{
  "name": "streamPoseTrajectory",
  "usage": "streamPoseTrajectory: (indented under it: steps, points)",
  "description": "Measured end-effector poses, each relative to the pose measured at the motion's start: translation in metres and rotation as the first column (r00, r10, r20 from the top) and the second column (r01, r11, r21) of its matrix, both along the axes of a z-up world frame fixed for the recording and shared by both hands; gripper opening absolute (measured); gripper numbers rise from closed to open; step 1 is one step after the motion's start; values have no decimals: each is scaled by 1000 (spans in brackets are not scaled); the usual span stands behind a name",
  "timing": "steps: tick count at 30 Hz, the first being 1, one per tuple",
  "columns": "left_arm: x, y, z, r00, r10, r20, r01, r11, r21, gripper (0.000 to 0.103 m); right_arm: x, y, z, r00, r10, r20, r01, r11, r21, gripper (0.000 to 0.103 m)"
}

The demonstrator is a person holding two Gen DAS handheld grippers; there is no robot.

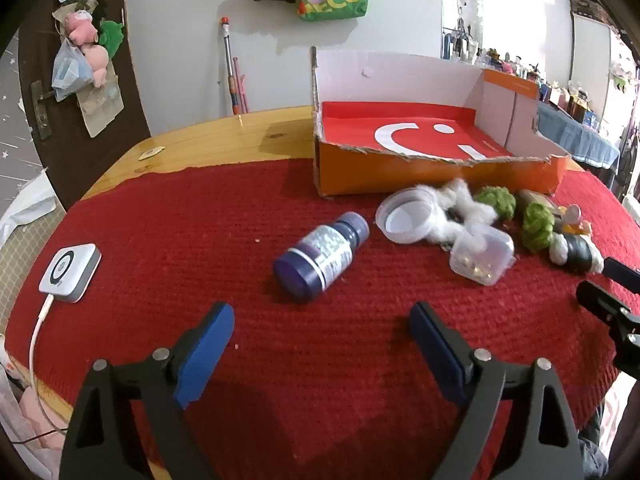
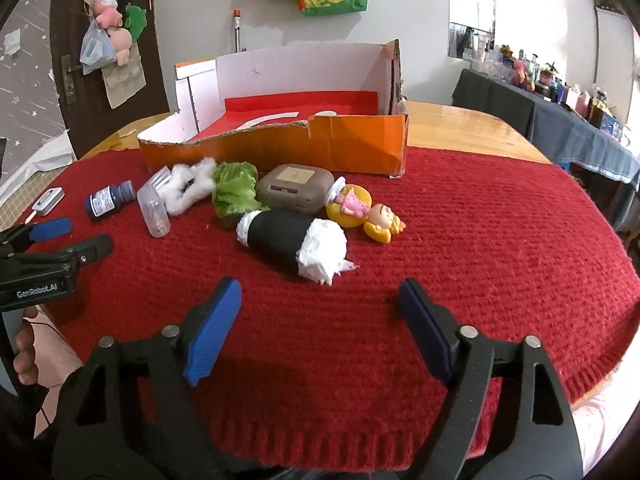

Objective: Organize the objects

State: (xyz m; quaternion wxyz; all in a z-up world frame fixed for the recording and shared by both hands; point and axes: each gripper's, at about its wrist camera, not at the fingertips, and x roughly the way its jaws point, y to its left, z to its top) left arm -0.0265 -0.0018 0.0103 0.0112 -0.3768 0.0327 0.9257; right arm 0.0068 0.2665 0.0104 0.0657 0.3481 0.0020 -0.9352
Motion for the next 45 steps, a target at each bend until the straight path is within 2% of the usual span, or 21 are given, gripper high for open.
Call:
streamPoseTrajectory:
  steps: [10, 16, 19, 21, 25, 36, 45]
  points:
    - [-19, -5, 2, 1000, -13, 15, 13, 1000, 9, 87, -20, -15, 1, 999, 33, 21, -33, 999, -22, 78]
    - [-28, -6, 2, 999, -36, 22, 35, 999, 15, 78, -31, -24, 2, 999, 32, 31, -32, 999, -21, 75]
    - [-32, -5, 3, 998, -51, 24, 51, 999, 19, 71, -36, -24, 2, 999, 22, 35, -21, 1000, -22, 69]
    - [-34, -4, 4, 998, -61, 25, 60, 998, 27, 61, -38, -21, 4, 999, 14, 34, -13, 999, -32, 61]
    - [-34, 0, 5, 997, -80, 25, 79, 997, 26, 44, -39, -18, 3, 999, 15, 36, -13, 999, -40, 60]
    - [-21, 2, 10, 997, -77, 21, 76, 997, 30, 42, -27, -24, 16, 999, 45, -2, -45, 999, -22, 60]
    - [-13, 8, 27, 996, -92, -18, 93, 995, 47, 38, -25, -34, 37, 994, 102, -34, -103, 994, -21, 60]
